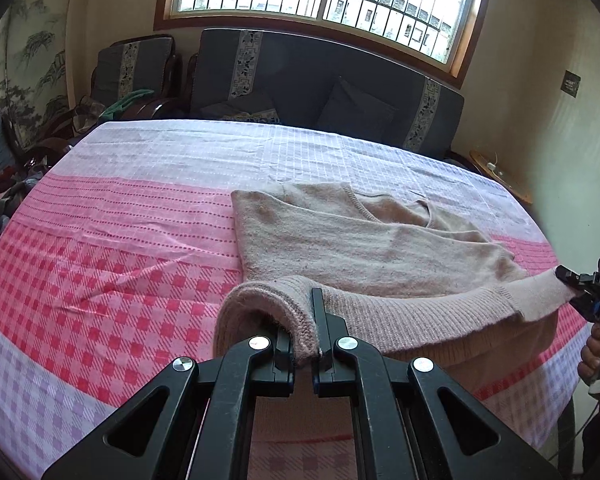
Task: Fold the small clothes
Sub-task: 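Lower the hem onto the sweater and open both grippers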
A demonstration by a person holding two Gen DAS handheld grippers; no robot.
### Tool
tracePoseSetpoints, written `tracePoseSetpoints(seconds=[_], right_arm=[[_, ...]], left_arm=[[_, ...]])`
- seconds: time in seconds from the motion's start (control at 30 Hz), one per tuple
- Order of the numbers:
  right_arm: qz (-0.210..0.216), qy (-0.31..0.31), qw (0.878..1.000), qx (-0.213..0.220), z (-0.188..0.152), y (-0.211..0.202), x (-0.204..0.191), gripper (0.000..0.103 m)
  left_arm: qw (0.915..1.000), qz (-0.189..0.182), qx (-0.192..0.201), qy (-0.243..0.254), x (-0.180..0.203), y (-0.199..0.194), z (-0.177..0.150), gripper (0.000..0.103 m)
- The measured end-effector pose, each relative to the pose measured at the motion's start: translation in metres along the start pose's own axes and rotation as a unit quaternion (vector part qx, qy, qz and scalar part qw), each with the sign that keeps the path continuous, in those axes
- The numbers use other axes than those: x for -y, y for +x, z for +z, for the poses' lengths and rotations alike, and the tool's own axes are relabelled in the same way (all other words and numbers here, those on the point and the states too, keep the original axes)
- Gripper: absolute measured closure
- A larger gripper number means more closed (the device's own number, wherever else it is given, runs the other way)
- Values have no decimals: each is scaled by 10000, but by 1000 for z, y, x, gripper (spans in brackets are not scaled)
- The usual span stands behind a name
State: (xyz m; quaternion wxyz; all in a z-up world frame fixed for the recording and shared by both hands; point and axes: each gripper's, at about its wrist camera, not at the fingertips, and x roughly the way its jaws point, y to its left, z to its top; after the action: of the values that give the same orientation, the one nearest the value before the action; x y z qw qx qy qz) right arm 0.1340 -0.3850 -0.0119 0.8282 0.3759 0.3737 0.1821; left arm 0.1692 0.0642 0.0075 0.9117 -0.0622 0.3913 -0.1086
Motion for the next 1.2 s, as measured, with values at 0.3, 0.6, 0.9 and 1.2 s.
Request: tracePoseSetpoints(seconds=[0.3, 0.6, 0.9, 1.2], right_arm=[[22, 311, 9995, -45, 29, 36, 17, 96], [78, 557, 9984, -37, 55, 64, 35, 96], [71, 763, 9970, -58, 67, 85, 51, 96], [70, 978, 9952, -72, 73, 102, 67, 96]], left_arm=[[9993, 89, -228, -296, -12, 49, 23, 98], [9992, 182, -235, -280, -12, 74, 45, 98], [9987, 310, -345, -221, -13, 108, 64, 98], [9981, 320, -446, -266, -17, 134, 72, 97]])
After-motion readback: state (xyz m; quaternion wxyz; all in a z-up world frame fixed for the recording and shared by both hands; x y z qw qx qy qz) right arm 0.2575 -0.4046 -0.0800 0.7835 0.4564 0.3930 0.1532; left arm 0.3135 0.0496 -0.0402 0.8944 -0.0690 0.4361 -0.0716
